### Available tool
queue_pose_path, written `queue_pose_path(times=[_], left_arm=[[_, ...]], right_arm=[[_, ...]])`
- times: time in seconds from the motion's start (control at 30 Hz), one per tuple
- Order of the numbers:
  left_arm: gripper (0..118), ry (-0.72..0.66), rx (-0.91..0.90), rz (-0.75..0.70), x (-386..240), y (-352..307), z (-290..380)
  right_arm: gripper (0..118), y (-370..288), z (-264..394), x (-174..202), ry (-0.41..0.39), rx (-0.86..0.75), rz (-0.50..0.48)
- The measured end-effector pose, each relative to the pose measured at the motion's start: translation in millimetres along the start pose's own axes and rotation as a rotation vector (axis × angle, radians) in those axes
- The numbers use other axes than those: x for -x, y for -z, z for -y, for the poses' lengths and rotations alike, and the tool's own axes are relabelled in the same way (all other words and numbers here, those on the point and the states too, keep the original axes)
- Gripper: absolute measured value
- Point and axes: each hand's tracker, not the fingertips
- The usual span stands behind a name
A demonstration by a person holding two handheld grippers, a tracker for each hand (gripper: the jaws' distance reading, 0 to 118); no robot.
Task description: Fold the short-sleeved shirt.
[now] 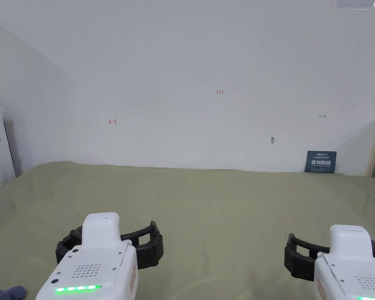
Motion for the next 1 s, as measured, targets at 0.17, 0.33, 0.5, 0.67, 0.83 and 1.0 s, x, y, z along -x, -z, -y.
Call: queue_pose_path(times=[0.17,0.33,0.5,0.67,0.83,1.0], left_arm=[[118,0.006,0.004,0.024,-5.4,-2.1,1.2],[118,0.021,0.007,0.034,-11.5,-1.4,-1.7],[118,0.04,0.009,0.053,-14.8,-1.3,-2.7],[118,0.038,0.028,0.058,-16.8,0.0,1.3],[118,0.066,0.057,0.054,-17.6,2.3,0.3],[118,0.024,0.043,0.062,-12.5,1.0,-3.2]], right_arm=[[118,-4.2,-6.1,2.0,0.0,0.009,-0.002],[118,-4.4,-9.6,-1.1,-0.003,-0.007,0.01],[118,-5.2,-8.5,-4.8,-0.018,-0.006,0.013],[118,-7.0,-6.6,-2.9,-0.024,-0.042,0.034],[118,-6.3,-13.9,-2.4,-0.004,-0.06,-0.002],[118,-0.1,-17.9,-5.1,0.084,-0.022,-0.044]])
